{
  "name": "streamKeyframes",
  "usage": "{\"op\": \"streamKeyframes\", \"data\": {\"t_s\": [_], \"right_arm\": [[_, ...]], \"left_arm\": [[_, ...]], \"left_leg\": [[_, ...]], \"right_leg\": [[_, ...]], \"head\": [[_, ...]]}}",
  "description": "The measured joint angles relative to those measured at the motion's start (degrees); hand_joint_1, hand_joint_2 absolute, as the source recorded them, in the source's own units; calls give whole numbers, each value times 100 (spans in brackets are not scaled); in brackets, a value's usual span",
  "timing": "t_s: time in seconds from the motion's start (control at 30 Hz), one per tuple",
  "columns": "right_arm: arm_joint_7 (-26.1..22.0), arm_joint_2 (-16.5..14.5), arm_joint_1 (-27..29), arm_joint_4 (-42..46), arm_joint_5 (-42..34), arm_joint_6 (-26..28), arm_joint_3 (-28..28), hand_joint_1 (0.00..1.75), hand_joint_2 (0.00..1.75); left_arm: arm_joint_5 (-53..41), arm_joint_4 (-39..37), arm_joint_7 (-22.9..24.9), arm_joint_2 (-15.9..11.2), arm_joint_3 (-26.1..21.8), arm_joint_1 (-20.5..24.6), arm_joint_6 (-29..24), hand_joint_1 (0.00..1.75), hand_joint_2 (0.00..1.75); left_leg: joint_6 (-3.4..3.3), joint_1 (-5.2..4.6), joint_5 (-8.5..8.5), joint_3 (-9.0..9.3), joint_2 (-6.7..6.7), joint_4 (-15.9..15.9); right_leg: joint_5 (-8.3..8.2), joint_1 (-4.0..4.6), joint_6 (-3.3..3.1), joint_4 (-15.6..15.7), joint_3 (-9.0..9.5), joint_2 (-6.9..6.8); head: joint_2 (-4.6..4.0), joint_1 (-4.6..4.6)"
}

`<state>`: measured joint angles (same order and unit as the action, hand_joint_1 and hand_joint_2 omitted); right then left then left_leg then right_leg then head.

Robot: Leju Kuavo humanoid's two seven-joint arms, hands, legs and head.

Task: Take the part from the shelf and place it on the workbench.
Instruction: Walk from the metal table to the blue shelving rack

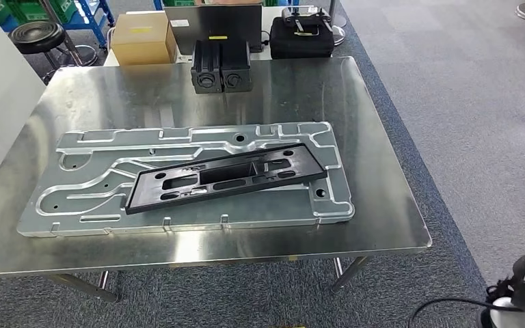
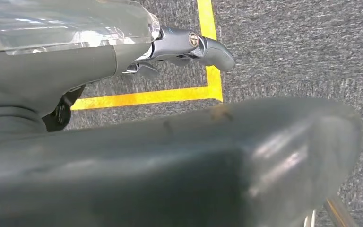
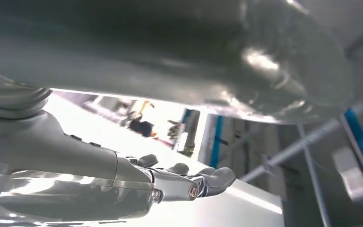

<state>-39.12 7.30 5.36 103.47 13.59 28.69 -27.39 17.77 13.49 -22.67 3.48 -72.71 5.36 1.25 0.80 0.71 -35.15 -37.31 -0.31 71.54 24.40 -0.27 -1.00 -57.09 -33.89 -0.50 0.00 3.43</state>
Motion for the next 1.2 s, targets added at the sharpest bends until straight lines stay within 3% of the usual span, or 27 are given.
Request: {"op": "streamKeyframes", "data": {"t_s": [0.03, 0.07, 0.1, 0.17, 0.2, 0.23, 0.33, 0.37, 0.4, 0.5, 0.53, 0.57, 0.6, 0.67, 0.73, 0.77, 0.83, 0.87, 0.9, 0.93, 1.0, 1.03, 1.07, 1.1, 1.17, 1.2], "right_arm": [[14, -52, 83, -136, 156, -61, -175, 0, 0], [24, -106, 139, -314, 347, -140, -373, 0, 0], [27, -161, 175, -524, 558, -222, -584, 0, 0], [5, -263, 201, -995, 969, -346, -1027, 0, 0], [-2, -306, 193, -1251, 1160, -382, -1248, 0, 0], [-2, -341, 170, -1543, 1361, -411, -1483, 0, 0], [-5, -387, 94, -2417, 1893, -448, -2152, 0, 0], [-12, -389, 83, -2688, 2037, -431, -2350, 0, 0], [-14, -377, 63, -2998, 2192, -386, -2550, 0, 0], [49, -298, -77, -4121, 2714, -132, -3092, 0, 0], [108, -274, -124, -4499, 2889, -32, -3252, 0, 0], [189, -252, -162, -4868, 3044, 60, -3401, 0, 0], [271, -227, -194, -5204, 3172, 136, -3530, 0, 0], [380, -175, -255, -5752, 3317, 210, -3715, 0, 0], [402, -120, -318, -6099, 3365, 234, -3812, 0, 0], [425, -96, -345, -6235, 3394, 240, -3853, 0, 0], [571, -64, -381, -6486, 3498, 244, -3943, 0, 0], [704, -54, -403, -6603, 3584, 245, -3990, 0, 0], [891, -50, -423, -6734, 3695, 250, -4036, 0, 0], [1106, -51, -440, -6869, 3823, 255, -4073, 0, 0], [1611, -59, -457, -7166, 4083, 208, -4142, 0, 0], [1898, -64, -467, -7328, 4197, 100, -4177, 0, 0], [2232, -68, -481, -7498, 4307, -90, -4212, 0, 0], [2596, -70, -497, -7667, 4408, -348, -4240, 0, 0], [3266, -83, -522, -7966, 4599, -901, -4263, 0, 0], [3525, -95, -531, -8095, 4685, -1141, -4264, 0, 0]], "left_arm": [[0, 0, -7, 0, -17, -2, 3, 0, 0], [1, 0, -15, 0, -30, -5, 7, 0, 0], [11, 0, -21, 0, -38, -7, 8, 0, 0], [29, 0, -29, 1, -44, -1, 8, 0, 0], [37, 0, -30, 3, -44, 1, 8, 0, 0], [36, 0, -28, 5, -45, -1, 4, 0, 0], [37, 0, -8, 19, -48, -22, -16, 0, 0], [37, 0, 1, 26, -50, -22, -22, 0, 0], [37, 0, 11, 32, -52, -20, -30, 0, 0], [35, 0, 40, 37, -67, -21, -47, 0, 0], [35, 0, 44, 38, -74, -25, -45, 0, 0], [35, 0, 44, 40, -80, -27, -37, 0, 0], [35, 0, 44, 43, -84, -28, -26, 0, 0], [37, 0, 44, 49, -87, -22, -5, 0, 0], [38, 0, 43, 51, -89, -10, 5, 0, 0], [38, 0, 43, 51, -90, -3, 9, 0, 0], [34, 0, 38, 51, -91, -2, 17, 0, 0], [32, 0, 34, 51, -92, -8, 22, 0, 0], [31, 0, 29, 52, -93, -16, 29, 0, 0], [35, 0, 24, 54, -94, -23, 36, 0, 0], [37, 0, 17, 64, -94, -33, 44, 0, 0], [38, 0, 14, 69, -94, -37, 48, 0, 0], [36, 0, 10, 72, -94, -38, 52, 0, 0], [36, 0, 4, 72, -94, -37, 61, 0, 0], [37, 0, -8, 70, -94, -29, 84, 0, 0], [38, 0, -15, 69, -94, -19, 97, 0, 0]], "left_leg": [[2, -1, -90, -26, 0, 198], [-2, -1, -68, 53, 0, 175], [-12, -2, 46, 245, 0, -72], [-54, -13, 315, 784, -1, -915], [-81, -26, 403, 965, -4, -1232], [-111, -43, 446, 1057, -6, -1411], [-216, -72, 570, 1006, 0, -1465], [-257, -67, 634, 966, 10, -1484], [-294, -55, 705, 908, 25, -1505], [-339, -51, 882, 691, 63, -1507], [-334, -55, 935, 614, 68, -1498], [-325, -58, 986, 538, 70, -1486], [-312, -60, 1035, 464, 70, -1472], [-274, -65, 1121, 344, 72, -1439], [-216, -80, 1201, 295, 83, -1422], [-183, -84, 1243, 290, 89, -1423], [-112, -80, 1323, 273, 93, -1445], [-80, -71, 1285, 237, 87, -1418], [-54, -65, 1120, 176, 80, -1299], [-34, -59, 848, 98, 74, -1073], [-6, -51, 218, -62, 69, -358], [4, -50, 68, -93, 69, -21], [7, -50, 65, -63, 69, 195], [2, -51, 190, 52, 69, 237], [-36, -60, 498, 551, 70, -248], [-61, -74, 524, 884, 71, -675]], "right_leg": [[-26, 3, 2, -7, -38, 0], [-54, 5, 10, -17, -78, 2], [-81, 5, 22, -29, -116, 7], [-132, 11, 68, -64, -180, 14], [-156, 17, 98, -81, -200, 16], [-185, 19, 135, -91, -212, 16], [-274, -14, 257, -72, -225, 29], [-206, -29, 294, -111, -255, 37], [-20, -41, 330, -259, -316, 45], [814, -68, 420, -1254, -582, 51], [926, -75, 439, -1536, -606, 50], [909, -81, 448, -1651, -544, 50], [795, -86, 445, -1554, -375, 50], [573, -87, 407, -797, 250, 55], [576, -61, 326, -41, 777, 75], [613, -43, 282, 137, 883, 82], [548, -27, 185, 186, 835, 77], [493, -30, 138, 197, 783, 66], [422, -36, 87, 208, 713, 56], [348, -43, 48, 217, 631, 47], [216, -24, 5, 201, 449, 39], [151, -13, 0, 184, 350, 37], [86, -3, -2, 161, 246, 35], [25, 7, 1, 128, 137, 33], [-73, 16, 17, 38, -65, 32], [-110, 26, 33, -15, -144, 32]], "head": [[0, 0], [0, 0], [0, 0], [0, 0], [0, -1], [0, -1], [0, -2], [0, -2], [0, -2], [0, -2], [0, -2], [0, -2], [0, -2], [0, -2], [0, -1], [0, 1], [0, 1], [0, 2], [0, 2], [0, 2], [0, 2], [0, 2], [0, 2], [0, 2], [0, 3], [0, 3]]}}
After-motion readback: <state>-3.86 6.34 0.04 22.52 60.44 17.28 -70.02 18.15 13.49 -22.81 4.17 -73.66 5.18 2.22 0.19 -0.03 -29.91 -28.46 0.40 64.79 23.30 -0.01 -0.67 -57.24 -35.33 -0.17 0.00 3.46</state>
